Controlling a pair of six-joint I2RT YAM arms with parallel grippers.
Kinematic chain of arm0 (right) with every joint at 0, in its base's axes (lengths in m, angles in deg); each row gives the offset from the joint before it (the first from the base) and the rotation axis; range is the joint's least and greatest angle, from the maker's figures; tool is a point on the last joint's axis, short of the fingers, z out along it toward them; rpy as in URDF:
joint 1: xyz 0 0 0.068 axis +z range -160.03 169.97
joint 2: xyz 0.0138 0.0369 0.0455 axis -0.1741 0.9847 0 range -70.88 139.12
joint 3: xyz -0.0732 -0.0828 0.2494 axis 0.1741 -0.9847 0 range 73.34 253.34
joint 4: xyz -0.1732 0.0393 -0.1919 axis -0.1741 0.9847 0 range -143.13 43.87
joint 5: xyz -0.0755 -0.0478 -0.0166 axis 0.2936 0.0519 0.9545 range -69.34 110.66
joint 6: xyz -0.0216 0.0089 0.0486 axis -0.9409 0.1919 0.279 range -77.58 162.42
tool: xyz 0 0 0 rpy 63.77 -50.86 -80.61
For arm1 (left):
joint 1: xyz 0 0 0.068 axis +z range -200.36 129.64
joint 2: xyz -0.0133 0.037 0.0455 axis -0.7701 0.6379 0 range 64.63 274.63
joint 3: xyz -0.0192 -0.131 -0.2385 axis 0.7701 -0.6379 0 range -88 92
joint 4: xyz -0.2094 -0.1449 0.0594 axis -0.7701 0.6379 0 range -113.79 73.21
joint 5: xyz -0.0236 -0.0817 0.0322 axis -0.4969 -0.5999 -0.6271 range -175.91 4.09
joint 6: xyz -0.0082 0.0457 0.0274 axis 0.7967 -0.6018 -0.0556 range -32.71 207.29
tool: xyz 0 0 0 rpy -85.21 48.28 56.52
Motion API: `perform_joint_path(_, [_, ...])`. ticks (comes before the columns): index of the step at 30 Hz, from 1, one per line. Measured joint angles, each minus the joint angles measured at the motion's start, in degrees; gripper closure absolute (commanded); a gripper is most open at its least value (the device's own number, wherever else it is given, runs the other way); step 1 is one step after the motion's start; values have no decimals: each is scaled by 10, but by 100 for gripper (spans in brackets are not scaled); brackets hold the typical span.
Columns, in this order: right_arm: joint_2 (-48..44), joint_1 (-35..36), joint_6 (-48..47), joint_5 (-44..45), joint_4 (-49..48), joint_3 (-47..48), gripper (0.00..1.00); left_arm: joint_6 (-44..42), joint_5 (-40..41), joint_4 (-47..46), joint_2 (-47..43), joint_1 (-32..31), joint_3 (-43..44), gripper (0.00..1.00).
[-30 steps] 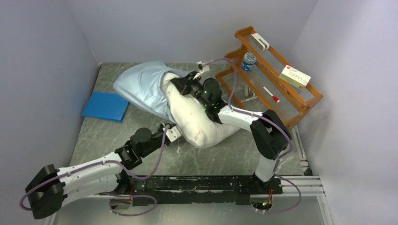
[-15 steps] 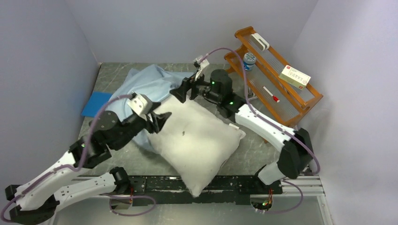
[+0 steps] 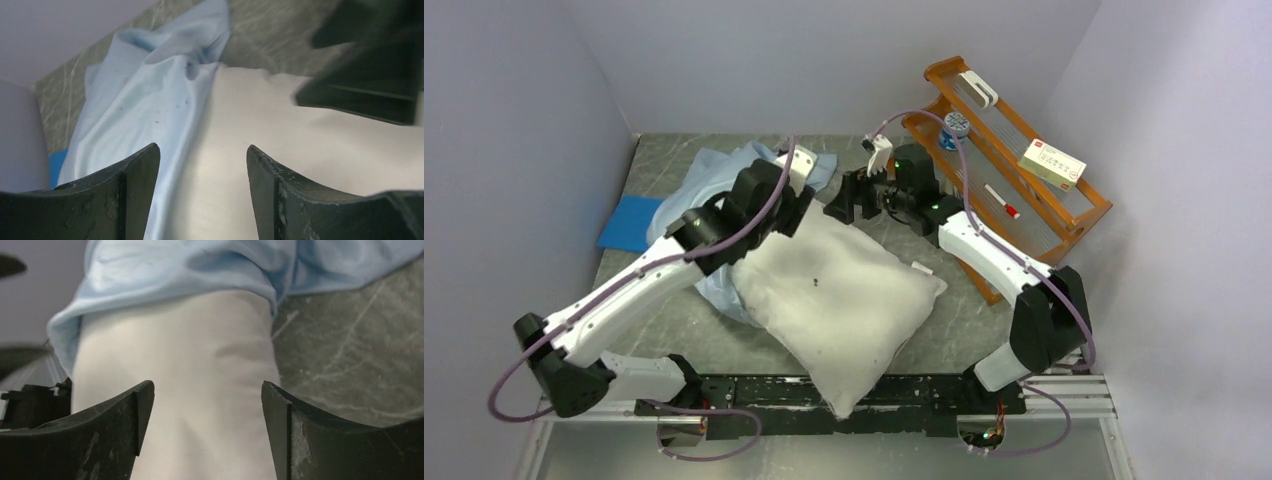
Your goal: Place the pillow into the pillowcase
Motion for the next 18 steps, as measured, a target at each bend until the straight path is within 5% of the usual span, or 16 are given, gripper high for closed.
perform_joint_path(6, [37, -36, 13, -47, 0, -40, 20, -14, -62, 16, 80, 121, 20, 32])
perform_joint_path(12, [52, -38, 28, -92, -23, -85, 28, -28, -105, 13, 129, 137, 20, 33])
perform_joint_path(16, [53, -38, 34, -108, -45, -89, 42, -36, -108, 0, 155, 140, 19, 48])
perform_joint_path(18, [53, -38, 38, -115, -57, -91, 51, -40, -107, -6, 173, 143, 19, 67])
